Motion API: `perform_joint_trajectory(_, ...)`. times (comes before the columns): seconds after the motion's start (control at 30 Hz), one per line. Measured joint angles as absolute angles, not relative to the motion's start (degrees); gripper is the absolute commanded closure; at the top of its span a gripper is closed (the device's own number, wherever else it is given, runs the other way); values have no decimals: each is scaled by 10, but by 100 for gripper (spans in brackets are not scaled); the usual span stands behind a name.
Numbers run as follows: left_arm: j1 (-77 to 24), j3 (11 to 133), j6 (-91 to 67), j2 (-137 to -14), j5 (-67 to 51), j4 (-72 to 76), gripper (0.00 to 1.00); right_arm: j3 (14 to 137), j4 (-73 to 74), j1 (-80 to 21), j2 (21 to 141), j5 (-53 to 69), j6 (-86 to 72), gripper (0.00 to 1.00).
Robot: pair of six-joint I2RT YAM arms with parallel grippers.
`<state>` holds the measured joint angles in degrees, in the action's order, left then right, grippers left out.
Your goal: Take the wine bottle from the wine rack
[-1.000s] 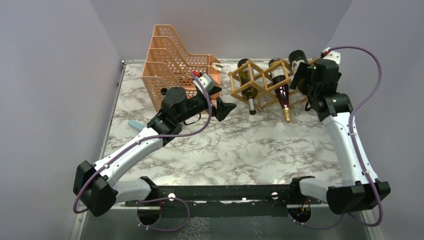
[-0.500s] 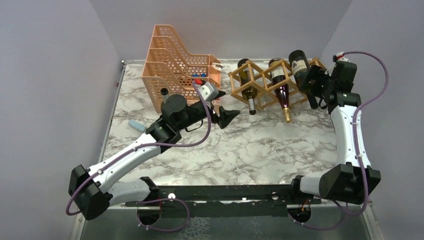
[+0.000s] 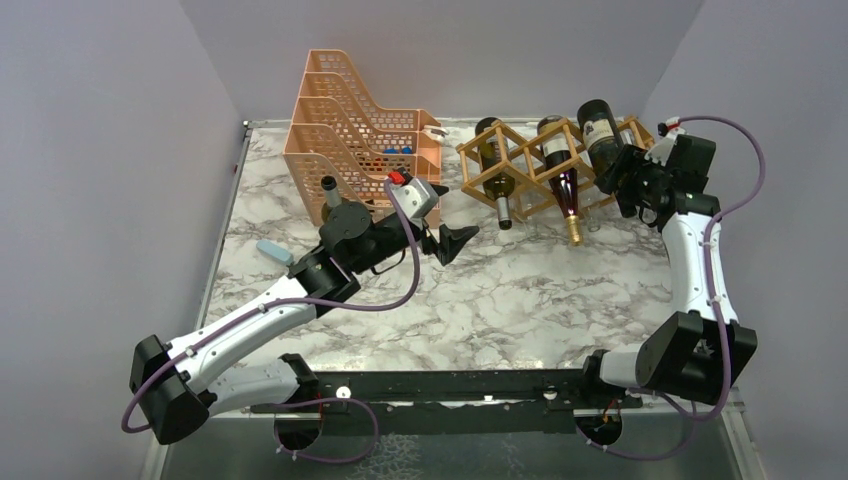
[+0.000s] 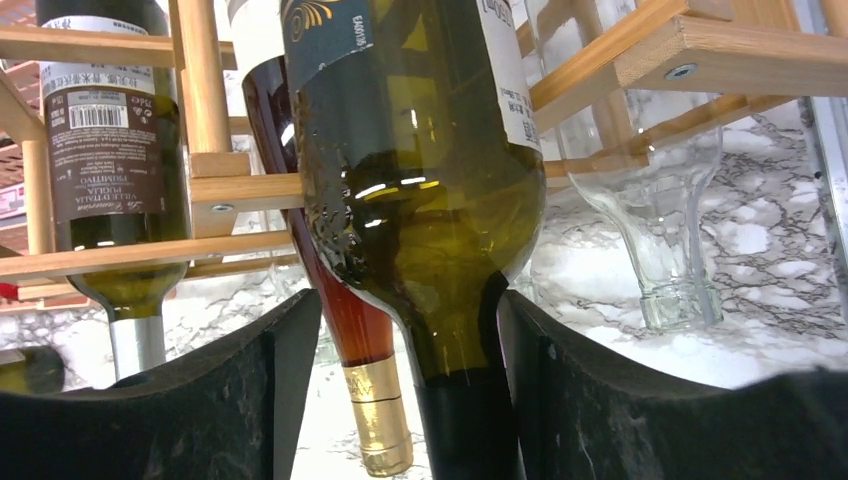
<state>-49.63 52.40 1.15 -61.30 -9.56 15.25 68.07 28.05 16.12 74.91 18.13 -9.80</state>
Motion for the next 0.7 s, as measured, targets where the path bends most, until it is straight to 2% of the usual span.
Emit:
perform_joint_trajectory(0.3,-497,522,27,-613,-90,153,1,682,277,167,773,217,-94,38)
perform_joint_trajectory(0.4,-499,518,31,-613,-85,153,1,682,274,170,773,221,-93,51)
perform_joint_trajectory(0.53,-500,516,38,-613,-82,152,1,680,268,173,773,226,-94,63)
perform_joint_trajectory(0.7,-500,516,44,-613,-78,153,1,678,261,173,773,241,-103,67)
